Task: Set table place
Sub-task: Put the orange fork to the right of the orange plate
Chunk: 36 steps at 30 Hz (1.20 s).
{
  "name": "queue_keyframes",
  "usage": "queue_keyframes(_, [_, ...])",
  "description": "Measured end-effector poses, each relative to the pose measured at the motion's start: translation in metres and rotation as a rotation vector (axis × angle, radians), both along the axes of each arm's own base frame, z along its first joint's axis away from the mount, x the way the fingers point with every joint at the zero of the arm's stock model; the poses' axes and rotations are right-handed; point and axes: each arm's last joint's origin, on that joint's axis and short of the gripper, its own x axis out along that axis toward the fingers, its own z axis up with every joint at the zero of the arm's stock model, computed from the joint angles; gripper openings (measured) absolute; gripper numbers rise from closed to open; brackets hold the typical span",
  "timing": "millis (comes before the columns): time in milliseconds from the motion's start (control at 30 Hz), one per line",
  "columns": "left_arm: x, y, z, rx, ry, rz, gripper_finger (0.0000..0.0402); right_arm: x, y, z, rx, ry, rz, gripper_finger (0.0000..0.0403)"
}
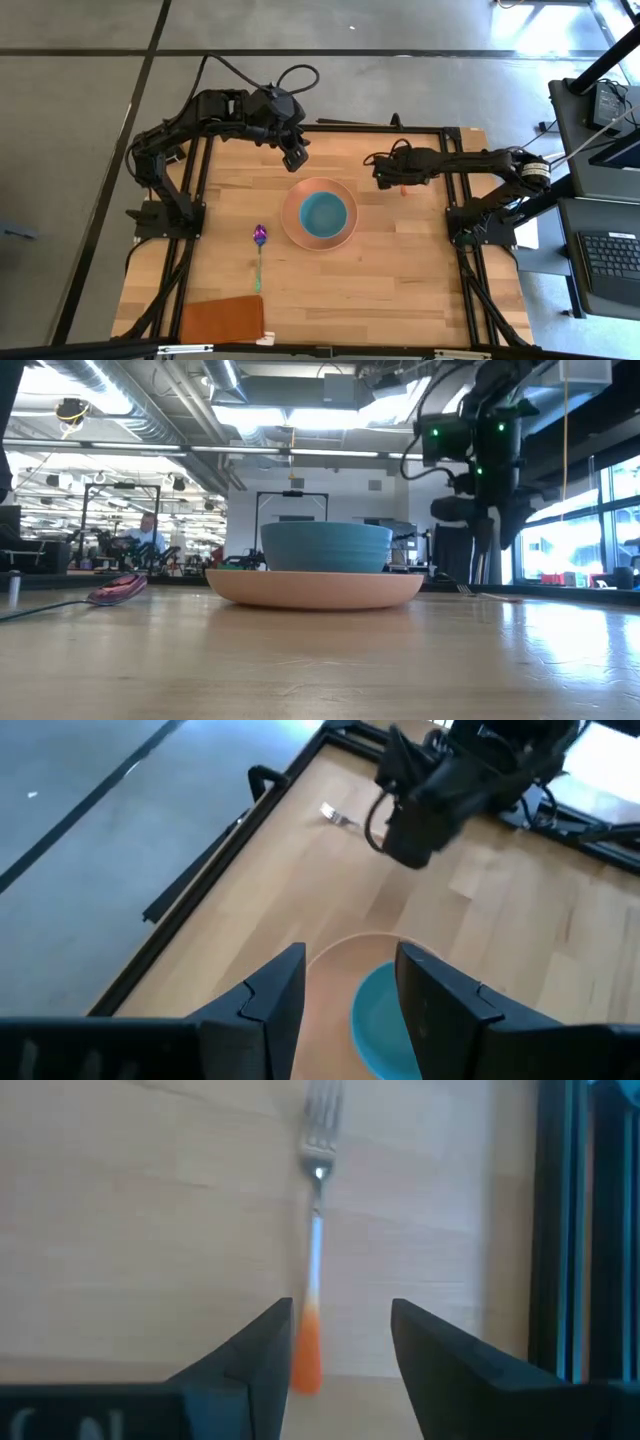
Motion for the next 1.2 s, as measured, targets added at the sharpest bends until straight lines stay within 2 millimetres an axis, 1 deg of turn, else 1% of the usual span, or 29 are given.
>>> queue_keyframes(133, [-0.002,0.0,-0.002,-0.005,0.03,0.001,0.0149,-0.004,-0.007,-0.014,0.029,-0.054,-0.035,0.0171])
queue_keyframes(300, [-0.003,-0.001,-0.003,-0.006,0.043,0.002,0.0149,-0.008,-0.012,-0.034,0.006,-0.13,-0.058,0.0171])
queue_keyframes(567, [-0.003,-0.001,-0.003,-0.005,0.043,0.002,0.0149,-0.022,-0.019,-0.054,-0.008,-0.153,-0.107,0.0171])
queue_keyframes(833, [-0.003,0.0,-0.003,-0.004,0.039,0.002,0.0149,-0.024,-0.021,-0.067,-0.055,-0.256,-0.114,0.0171])
queue_keyframes(1067, [-0.003,0.0,-0.003,-0.003,0.039,0.003,0.0149,-0.029,-0.02,-0.074,-0.097,-0.223,-0.084,0.0171])
queue_keyframes(1200, [-0.003,0.0,-0.002,0.009,0.041,0.014,0.0149,-0.032,-0.023,-0.077,-0.111,-0.245,-0.102,0.0171])
